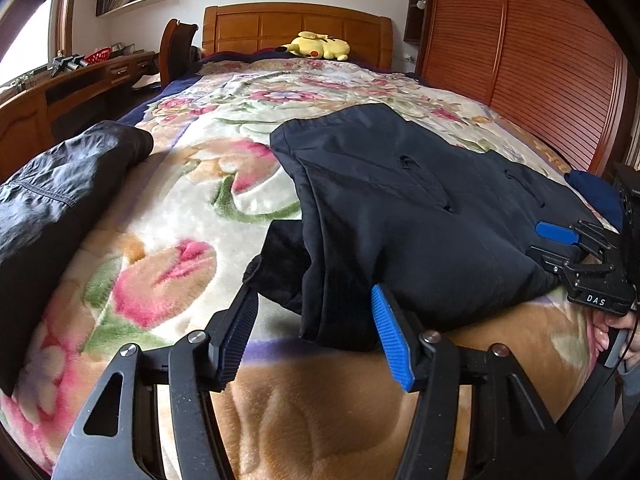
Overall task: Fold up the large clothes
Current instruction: 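Close the left tool on the trousers leg hem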
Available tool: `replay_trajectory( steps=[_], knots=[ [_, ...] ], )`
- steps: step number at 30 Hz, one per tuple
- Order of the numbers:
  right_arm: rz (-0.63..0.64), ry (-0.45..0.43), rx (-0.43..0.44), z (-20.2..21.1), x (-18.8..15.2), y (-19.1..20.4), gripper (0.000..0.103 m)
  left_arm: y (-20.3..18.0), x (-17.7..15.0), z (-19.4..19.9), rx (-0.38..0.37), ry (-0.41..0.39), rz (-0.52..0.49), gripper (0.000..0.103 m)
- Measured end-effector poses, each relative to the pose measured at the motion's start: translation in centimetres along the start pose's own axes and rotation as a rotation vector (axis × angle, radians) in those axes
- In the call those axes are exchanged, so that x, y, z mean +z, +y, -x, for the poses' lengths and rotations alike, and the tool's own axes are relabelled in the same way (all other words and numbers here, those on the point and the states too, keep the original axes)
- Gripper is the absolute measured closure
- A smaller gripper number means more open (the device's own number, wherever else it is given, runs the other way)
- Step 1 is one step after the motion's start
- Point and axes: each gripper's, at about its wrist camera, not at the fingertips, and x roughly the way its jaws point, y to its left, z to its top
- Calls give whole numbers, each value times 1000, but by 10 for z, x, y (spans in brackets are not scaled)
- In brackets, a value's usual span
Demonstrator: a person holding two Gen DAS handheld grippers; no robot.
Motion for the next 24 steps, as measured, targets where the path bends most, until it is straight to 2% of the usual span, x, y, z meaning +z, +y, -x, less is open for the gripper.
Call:
replay_trajectory(
  steps=[2,7,12,18,24],
  knots=[
    [1,-2,-1,0,0,0,44,0,0,-1,-8,4,6,44],
    [1,-3,-2,0,0,0,44,-6,3,0,-18,3,-4,58],
    [0,-5,1,0,-1,0,44,-14,13,4,12,-18,-41,85],
    [-2,-6,2,1,-1,-1,44,-25,24,15,36,-64,-81,92],
    [-2,-6,3,1,-1,-2,44,-44,41,29,50,-143,-127,94]
  ],
)
